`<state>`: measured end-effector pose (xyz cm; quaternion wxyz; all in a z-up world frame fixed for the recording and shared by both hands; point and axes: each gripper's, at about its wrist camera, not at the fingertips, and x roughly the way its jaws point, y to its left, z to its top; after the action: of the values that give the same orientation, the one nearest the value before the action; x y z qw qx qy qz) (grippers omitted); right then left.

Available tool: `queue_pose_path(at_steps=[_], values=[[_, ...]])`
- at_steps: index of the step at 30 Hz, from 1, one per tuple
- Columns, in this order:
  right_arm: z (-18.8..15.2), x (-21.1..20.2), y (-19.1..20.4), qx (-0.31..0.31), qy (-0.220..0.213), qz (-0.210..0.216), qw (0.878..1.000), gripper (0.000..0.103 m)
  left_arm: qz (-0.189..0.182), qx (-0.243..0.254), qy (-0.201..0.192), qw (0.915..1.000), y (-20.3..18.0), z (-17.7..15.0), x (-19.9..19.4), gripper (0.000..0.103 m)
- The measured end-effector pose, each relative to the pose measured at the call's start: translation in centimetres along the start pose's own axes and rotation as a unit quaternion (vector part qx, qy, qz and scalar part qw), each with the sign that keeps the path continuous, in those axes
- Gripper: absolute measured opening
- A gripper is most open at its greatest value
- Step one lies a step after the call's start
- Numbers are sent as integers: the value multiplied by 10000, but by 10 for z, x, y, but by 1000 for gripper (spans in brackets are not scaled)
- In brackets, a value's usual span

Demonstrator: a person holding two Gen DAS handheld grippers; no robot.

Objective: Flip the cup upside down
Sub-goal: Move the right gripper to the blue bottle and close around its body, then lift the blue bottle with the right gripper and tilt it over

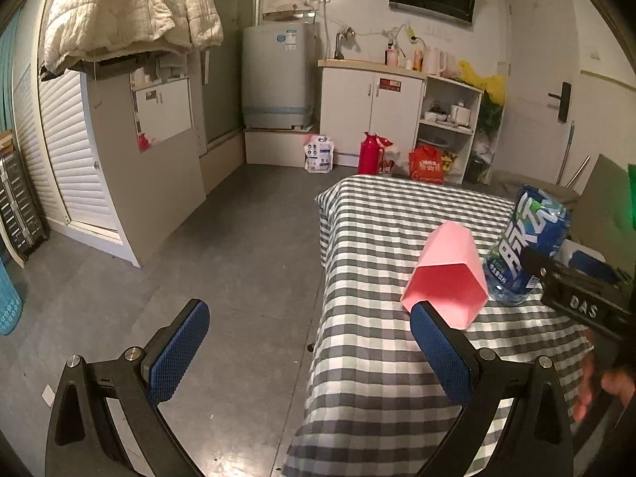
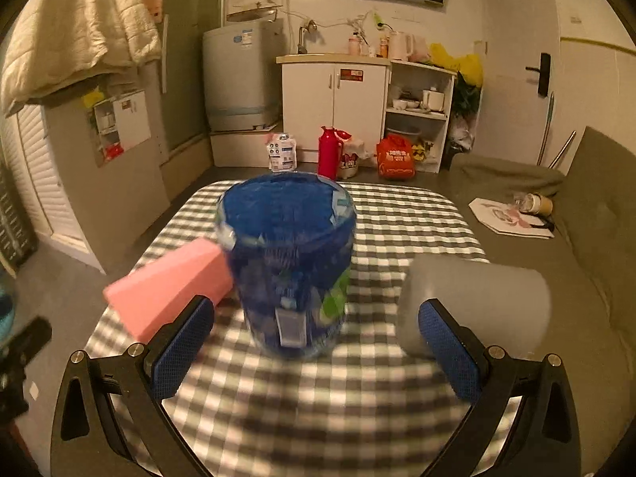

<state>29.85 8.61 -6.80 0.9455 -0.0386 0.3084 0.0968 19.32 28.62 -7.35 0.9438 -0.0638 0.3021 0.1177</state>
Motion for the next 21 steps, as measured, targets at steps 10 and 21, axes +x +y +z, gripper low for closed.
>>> queue_pose_path(at_steps=[10, 21], values=[[11, 19, 4, 40, 127, 268, 9996, 67, 35, 95, -16, 9999, 3, -1, 3, 103], [-12, -107, 10, -185, 378, 347, 9985, 67, 101, 129, -212, 9996, 1, -6, -69, 103]])
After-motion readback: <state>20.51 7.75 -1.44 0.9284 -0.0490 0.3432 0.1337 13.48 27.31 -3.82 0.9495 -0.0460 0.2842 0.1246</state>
